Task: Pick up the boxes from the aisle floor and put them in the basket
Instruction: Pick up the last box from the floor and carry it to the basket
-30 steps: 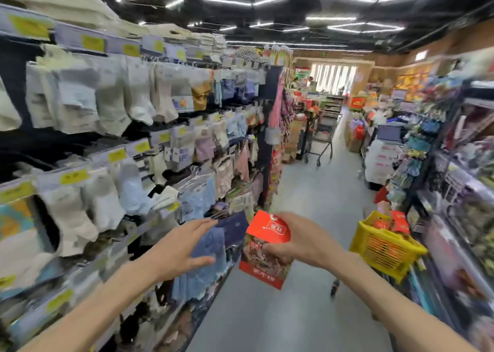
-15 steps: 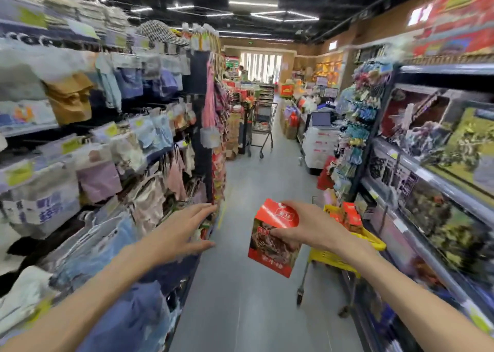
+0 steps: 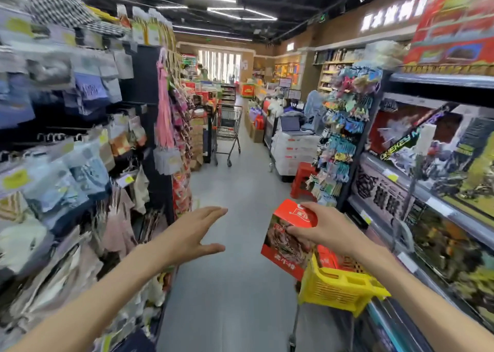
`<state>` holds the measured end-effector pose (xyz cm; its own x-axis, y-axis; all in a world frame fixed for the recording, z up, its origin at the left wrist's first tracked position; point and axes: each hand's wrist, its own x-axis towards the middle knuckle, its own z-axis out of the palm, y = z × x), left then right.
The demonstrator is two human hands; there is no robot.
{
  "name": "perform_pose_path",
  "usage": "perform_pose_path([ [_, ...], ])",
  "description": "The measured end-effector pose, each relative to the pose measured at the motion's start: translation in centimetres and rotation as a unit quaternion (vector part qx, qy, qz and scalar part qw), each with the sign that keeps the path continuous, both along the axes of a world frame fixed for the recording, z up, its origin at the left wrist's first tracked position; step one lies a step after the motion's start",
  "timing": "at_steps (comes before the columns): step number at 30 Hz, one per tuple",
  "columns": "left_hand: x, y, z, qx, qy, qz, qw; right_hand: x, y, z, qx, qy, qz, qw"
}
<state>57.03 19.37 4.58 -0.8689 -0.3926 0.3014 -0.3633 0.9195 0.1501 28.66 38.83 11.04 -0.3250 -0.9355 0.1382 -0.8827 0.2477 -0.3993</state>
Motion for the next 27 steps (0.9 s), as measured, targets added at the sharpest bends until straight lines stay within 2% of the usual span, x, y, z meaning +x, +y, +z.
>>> perform_pose_path([
  [15, -24.3, -32.2, 1.3, 0.007, -0.027, -0.05, 0.998, -21.6, -28.8, -0.5, -0.012, 0.038, -0.072, 0.997],
  [22, -40.1, -45.6, 0.7, -0.016, -0.018, -0.137, 0.99, -32.0, -37.7, -1.5, 0.0, 0.045, -0.16, 0.986],
  [27, -52.0, -52.2, 0.7, -0.007, -0.025, -0.246, 0.969, -38.3, -41.0, -1.8, -0.002, 0.027, -0.264, 0.964],
])
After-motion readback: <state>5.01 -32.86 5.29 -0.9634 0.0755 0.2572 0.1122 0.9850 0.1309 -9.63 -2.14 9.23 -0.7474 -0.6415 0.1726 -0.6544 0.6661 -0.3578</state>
